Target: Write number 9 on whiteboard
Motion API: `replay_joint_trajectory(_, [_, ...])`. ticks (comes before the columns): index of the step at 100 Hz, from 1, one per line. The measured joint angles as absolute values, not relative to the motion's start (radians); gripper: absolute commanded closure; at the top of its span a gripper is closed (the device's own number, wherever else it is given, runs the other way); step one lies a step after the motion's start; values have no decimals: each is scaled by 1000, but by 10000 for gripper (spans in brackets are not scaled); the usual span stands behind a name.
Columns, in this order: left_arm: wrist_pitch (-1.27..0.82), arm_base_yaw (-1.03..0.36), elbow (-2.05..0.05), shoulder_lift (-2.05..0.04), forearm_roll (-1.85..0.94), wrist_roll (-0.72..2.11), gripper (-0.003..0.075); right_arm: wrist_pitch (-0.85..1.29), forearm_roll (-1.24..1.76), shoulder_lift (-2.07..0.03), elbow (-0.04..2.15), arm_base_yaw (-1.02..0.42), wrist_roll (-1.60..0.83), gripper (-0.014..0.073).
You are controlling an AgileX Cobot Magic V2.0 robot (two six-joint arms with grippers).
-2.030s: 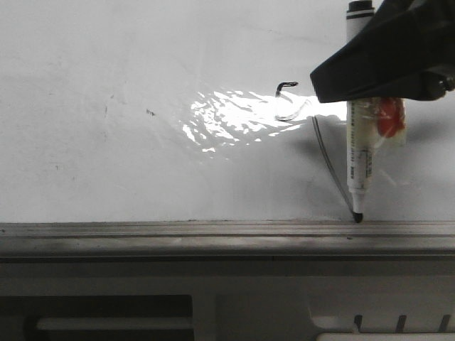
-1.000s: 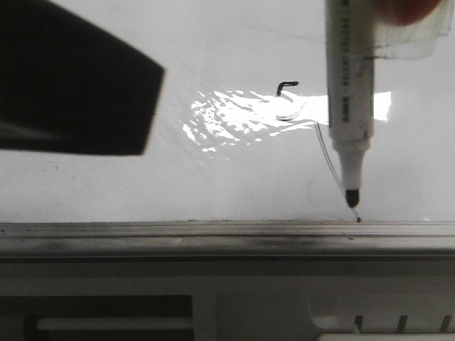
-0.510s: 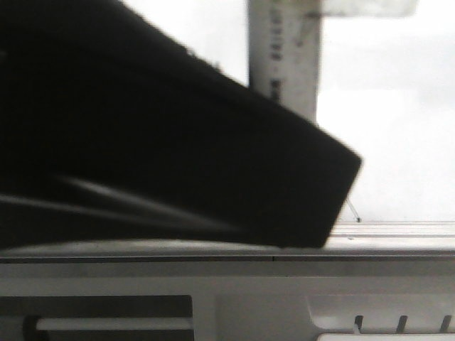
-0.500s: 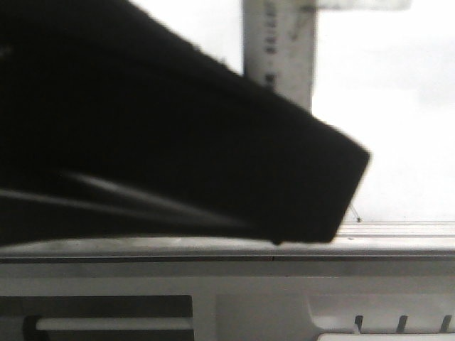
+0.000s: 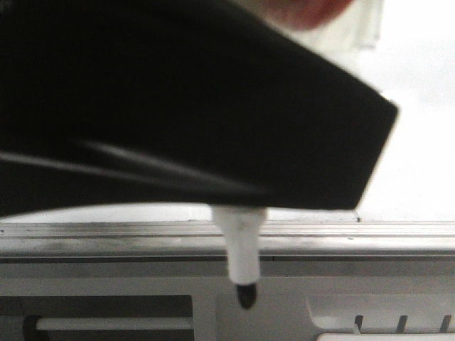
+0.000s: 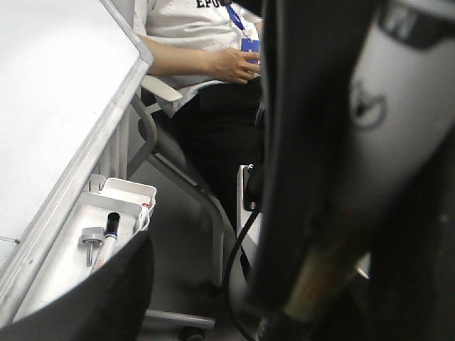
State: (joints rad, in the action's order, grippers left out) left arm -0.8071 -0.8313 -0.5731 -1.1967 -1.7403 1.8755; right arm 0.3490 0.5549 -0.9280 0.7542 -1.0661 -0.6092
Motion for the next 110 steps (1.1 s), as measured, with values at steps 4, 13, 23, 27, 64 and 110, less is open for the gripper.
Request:
replay_joint_trajectory(4, [-807, -831, -573, -1199, -1739, 1876, 329, 349, 559, -930, 754, -1066, -609, 671])
replay_joint_trajectory(13, [-812, -831, -573, -1199, -1739, 1876, 404, 349, 559, -931, 754, -1066, -609, 671])
replay_joint_trajectory(23, [-828, -831, -573, -1199, -1736, 1876, 551, 347, 559, -931, 754, -1066, -609, 671])
replay_joint_trajectory(27, [-836, -831, -573, -1199, -1734, 1876, 617, 345, 559, -931, 754, -1066, -609, 671])
replay_joint_trajectory(64, [-855, -835, -575, -1199, -1688, 1868, 741, 348, 559, -935, 754, -1064, -598, 627])
replay_joint_trajectory(110, [-833, -839, -579, -1191, -1657, 1677, 741, 371, 531, -883, 754, -999, -603, 88])
